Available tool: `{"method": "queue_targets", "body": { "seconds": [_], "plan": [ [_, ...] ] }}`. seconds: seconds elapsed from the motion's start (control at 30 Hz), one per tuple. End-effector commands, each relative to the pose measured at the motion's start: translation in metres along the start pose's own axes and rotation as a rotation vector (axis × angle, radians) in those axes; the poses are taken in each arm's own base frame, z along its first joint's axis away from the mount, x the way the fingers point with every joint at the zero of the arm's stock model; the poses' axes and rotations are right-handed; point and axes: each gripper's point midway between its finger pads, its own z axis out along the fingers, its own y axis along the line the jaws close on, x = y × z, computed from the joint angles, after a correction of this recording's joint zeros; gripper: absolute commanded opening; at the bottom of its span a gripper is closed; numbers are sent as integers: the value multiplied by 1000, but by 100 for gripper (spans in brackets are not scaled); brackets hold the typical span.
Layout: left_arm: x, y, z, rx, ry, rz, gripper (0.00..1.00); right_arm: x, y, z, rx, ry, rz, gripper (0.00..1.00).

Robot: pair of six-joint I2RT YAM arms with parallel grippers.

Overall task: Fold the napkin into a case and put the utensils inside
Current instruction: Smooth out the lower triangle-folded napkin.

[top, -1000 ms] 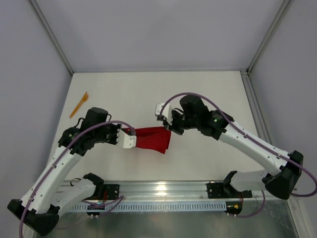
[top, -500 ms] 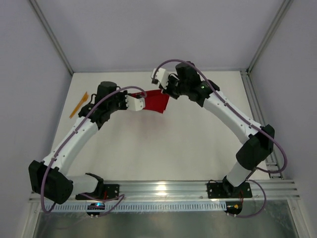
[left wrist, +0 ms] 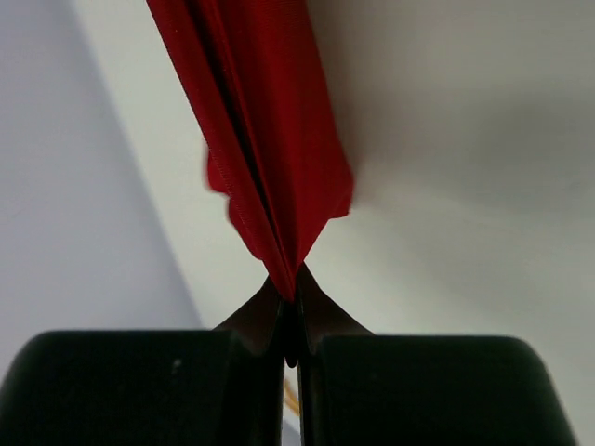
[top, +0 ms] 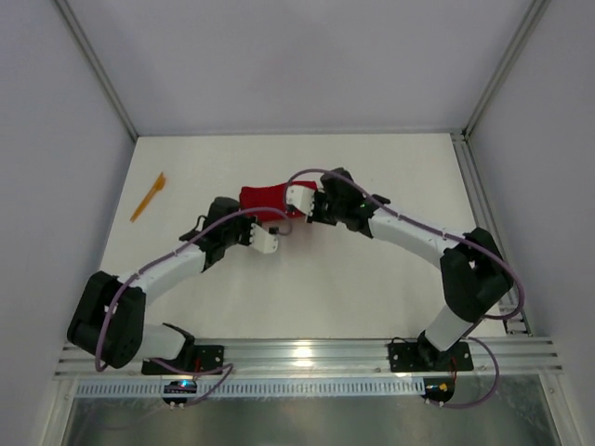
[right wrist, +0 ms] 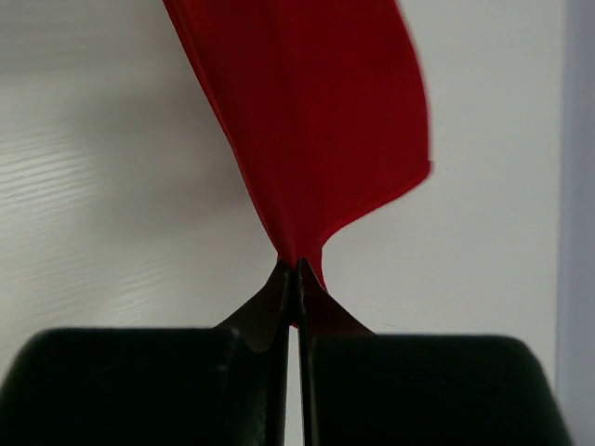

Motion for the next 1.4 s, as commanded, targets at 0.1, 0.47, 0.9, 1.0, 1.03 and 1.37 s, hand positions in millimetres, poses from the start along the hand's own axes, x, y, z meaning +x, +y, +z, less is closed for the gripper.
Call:
{"method": "queue_targets", "body": {
  "seconds": [0.1,0.47,0.9,1.0,1.03,1.37],
  "plan": [
    [14,-59,-15,63,98,5,0,24,66,-10,-15,53,1,3],
    [18,-108,-55,200,141,-138,0,20,163,-18,-216,21,107,3],
    [-7,-4,-106,1,75,-376,0,-47,99,-81,-143,-130,175,3],
    [-5,33,-120,-92,76,-349,0,-52,72,-97,-95,-140,194,3],
    [-3,44,-127,-112,82,-345,0,-49,63,-100,-77,-136,206,3],
    [-3,68,-131,-168,74,-297,0,-53,32,-123,-46,-137,199,3]
  ]
}}
